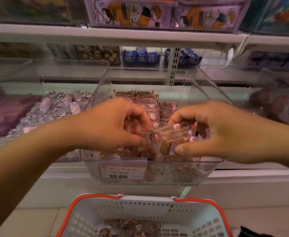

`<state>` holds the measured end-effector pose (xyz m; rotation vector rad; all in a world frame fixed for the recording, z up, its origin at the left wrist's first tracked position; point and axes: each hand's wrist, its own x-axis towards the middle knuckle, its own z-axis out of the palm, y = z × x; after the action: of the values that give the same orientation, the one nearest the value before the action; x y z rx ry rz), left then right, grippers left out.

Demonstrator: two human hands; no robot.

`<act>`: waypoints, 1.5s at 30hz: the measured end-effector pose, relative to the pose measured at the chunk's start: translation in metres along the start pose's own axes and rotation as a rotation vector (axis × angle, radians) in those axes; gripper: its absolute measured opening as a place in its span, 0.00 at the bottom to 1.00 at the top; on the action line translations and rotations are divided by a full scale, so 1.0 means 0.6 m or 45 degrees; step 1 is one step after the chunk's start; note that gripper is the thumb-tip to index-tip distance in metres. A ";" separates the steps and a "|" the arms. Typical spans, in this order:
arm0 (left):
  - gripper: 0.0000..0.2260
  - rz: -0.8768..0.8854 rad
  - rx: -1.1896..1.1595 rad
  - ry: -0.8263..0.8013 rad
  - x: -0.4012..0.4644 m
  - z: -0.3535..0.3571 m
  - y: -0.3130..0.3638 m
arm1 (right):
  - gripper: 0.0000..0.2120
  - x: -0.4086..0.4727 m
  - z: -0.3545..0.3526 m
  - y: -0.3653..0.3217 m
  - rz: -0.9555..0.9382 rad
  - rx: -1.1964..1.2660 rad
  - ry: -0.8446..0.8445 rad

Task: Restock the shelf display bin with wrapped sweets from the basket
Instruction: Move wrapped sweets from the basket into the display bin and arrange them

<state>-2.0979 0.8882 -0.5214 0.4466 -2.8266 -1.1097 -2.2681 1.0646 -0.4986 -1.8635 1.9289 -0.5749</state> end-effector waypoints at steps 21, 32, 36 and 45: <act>0.07 0.019 0.142 0.020 -0.001 0.012 -0.010 | 0.18 0.051 0.032 -0.007 0.182 -0.140 -0.080; 0.04 0.087 0.274 0.102 -0.003 0.021 -0.019 | 0.11 0.039 0.030 -0.019 0.211 -0.069 0.008; 0.06 0.022 0.219 0.039 -0.004 0.013 -0.014 | 0.10 0.041 0.045 -0.029 0.222 -0.163 0.082; 0.07 0.011 0.097 -0.172 0.000 0.009 -0.011 | 0.08 0.052 0.056 -0.025 0.069 -0.203 -0.030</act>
<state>-2.0969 0.8869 -0.5298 0.3774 -2.9930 -1.0729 -2.2383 1.0324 -0.5188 -1.8970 2.0561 -0.3907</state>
